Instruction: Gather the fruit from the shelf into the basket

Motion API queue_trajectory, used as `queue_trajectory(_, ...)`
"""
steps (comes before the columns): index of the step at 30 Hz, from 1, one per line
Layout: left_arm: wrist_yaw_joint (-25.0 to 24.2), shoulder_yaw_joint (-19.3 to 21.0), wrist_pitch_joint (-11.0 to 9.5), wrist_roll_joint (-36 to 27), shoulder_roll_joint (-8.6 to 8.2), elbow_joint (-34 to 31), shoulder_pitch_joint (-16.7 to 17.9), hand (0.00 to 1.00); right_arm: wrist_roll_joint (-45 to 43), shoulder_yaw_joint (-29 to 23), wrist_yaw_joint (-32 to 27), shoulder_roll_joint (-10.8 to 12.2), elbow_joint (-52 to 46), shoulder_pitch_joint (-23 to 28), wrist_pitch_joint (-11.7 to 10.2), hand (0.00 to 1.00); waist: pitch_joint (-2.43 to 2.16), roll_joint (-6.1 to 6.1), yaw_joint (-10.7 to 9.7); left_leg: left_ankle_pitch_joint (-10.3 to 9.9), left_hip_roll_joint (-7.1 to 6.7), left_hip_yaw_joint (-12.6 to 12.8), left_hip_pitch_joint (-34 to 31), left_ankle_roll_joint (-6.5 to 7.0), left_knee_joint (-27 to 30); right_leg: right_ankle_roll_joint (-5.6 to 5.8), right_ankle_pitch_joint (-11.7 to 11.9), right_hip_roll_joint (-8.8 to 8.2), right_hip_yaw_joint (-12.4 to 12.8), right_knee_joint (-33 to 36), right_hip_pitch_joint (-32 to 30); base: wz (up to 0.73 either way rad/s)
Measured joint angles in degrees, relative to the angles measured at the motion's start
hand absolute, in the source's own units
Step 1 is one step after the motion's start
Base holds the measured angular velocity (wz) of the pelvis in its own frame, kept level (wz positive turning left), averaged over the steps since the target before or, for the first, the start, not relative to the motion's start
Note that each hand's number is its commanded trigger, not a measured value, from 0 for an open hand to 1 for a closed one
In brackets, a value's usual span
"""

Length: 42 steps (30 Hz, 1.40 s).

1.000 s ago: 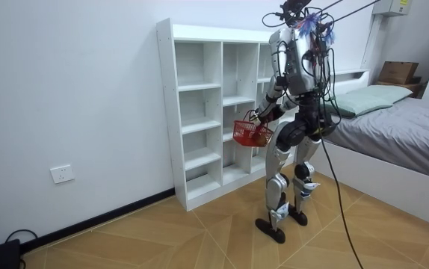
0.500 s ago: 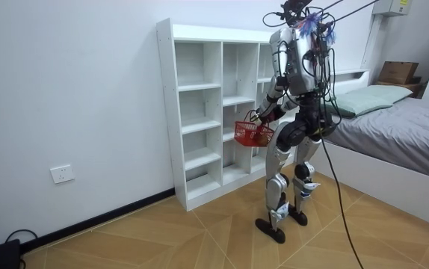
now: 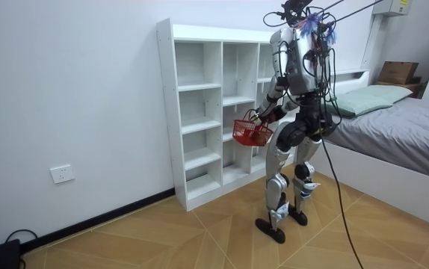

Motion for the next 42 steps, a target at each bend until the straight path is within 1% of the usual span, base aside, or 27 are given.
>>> queue_trajectory(4,-0.07,-0.23,0.0,-0.91,-0.05,0.06,-0.02,1.0,0.07,0.08,0.61,0.28,0.2,-0.92,-0.05,0.0,0.01,-0.02,0.02,0.0,0.0,0.04,0.11,0.0,-0.02,-0.01,0.01,0.05,0.05,0.04,0.08,0.0)
queue_trajectory(8,-0.1,-0.2,-0.03,-2.22,-0.12,0.66,-0.02,1.0,0.13,0.14,0.88,1.18,1.31,-1.3,-0.05,0.0,0.1,-0.16,0.17,0.0,-0.03,0.52,0.72,0.0,-0.48,0.03,-0.02,0.15,0.99,0.02,0.24,-0.05)
queue_trajectory(10,-0.1,0.04,-0.08,-2.22,-0.11,0.71,-0.02,1.0,0.27,0.16,0.88,1.21,1.55,-1.23,-0.05,0.0,0.11,-0.16,0.22,0.0,-0.03,0.76,0.96,0.0,-0.56,0.06,-0.04,0.15,1.12,-0.08,0.42,-0.05)
queue_trajectory(18,-0.07,-0.24,-0.24,-2.49,-0.2,1.17,-0.05,1.0,0.48,0.23,0.87,1.57,2.07,-1.27,-0.43,0.0,0.24,-0.37,0.1,0.0,-0.02,0.86,1.09,0.0,-0.7,0.07,-0.03,0.2,1.19,-0.37,0.54,0.0)
queue_trajectory(22,-0.07,-0.52,-0.28,-4.15,-0.19,1.25,0.27,1.0,0.56,0.23,0.88,1.83,2.08,-1.16,-0.52,0.0,0.25,-0.35,0.0,0.0,0.03,0.92,1.07,-0.01,-0.7,0.08,-0.04,0.19,0.8,-0.53,0.63,0.0)
queue_trajectory(30,0.0,-0.47,-0.3,-6.08,-1.14,1.25,1.2,1.0,0.7,0.02,0.72,2.08,2.09,-1.19,-0.52,0.0,0.24,-0.32,0.03,0.0,0.02,0.91,1.25,0.0,-0.77,0.08,-0.04,0.13,0.6,-0.58,0.85,0.0)
queue_trajectory(34,0.09,-0.52,-0.3,-7.06,-1.43,1.27,1.39,1.0,2.21,0.11,0.71,2.26,2.09,-1.2,-0.52,0.0,0.27,-0.22,0.13,0.0,0.03,0.91,1.33,-0.01,-0.77,0.08,-0.04,0.13,0.56,-0.51,0.89,0.0)
queue_trajectory(37,0.53,-0.54,-0.34,-9.18,-1.61,1.27,1.4,1.0,2.79,0.1,0.75,2.84,2.08,-1.2,-0.52,0.0,0.42,0.07,0.12,-0.01,0.03,0.91,1.39,-0.01,-0.8,0.08,-0.03,0.14,0.56,-0.42,0.89,0.0)
queue_trajectory(39,0.75,-0.54,-0.57,-9.67,-1.62,1.48,1.39,1.0,2.8,0.1,0.81,3.17,2.09,-1.19,-0.52,0.0,0.49,0.34,0.13,-0.01,0.05,0.92,1.4,-0.01,-0.88,0.08,-0.03,0.15,0.49,-0.41,0.89,0.0)
queue_trajectory(42,1.37,-0.54,-1.22,-9.91,-1.76,1.75,1.38,1.0,2.78,0.11,0.99,3.7,2.11,-1.19,-0.51,0.0,0.45,0.57,0.15,0.0,0.02,0.99,1.66,-0.01,-1.37,0.07,-0.03,0.17,0.53,-0.43,0.89,0.0)
